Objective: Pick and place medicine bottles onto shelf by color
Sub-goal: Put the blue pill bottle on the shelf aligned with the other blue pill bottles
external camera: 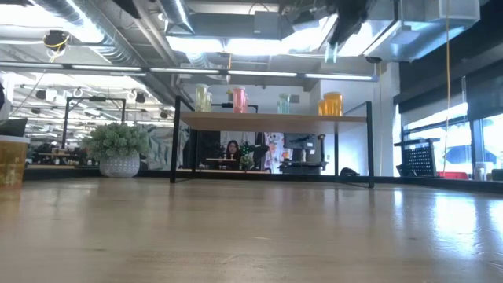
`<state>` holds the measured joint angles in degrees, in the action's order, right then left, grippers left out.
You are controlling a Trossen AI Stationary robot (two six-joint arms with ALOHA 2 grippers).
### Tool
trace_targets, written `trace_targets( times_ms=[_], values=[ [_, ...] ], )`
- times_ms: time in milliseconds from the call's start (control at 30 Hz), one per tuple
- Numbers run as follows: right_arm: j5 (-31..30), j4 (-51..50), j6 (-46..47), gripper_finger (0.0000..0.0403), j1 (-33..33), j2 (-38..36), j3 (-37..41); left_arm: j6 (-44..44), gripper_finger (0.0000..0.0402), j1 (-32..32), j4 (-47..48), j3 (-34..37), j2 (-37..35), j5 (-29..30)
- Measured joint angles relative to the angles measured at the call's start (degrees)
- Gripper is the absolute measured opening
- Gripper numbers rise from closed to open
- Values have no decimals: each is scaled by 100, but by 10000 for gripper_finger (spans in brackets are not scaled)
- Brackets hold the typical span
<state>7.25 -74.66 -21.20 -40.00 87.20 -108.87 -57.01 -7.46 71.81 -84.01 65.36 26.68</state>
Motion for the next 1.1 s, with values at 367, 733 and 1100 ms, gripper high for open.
trace_targets(
  times_ms=[367, 733, 1100],
  values=[
    [4, 227, 165, 118, 1368, 361, -1, 458, 225, 282, -245, 0, 0, 13],
    [-14, 855, -41, 118, 1988, 1189, -1, 517, 227, 305, -246, 0, 0, -50],
    [-25, 883, -186, 112, 1938, 1803, 1, 661, 225, 305, -247, 0, 2, -85]
  ],
)
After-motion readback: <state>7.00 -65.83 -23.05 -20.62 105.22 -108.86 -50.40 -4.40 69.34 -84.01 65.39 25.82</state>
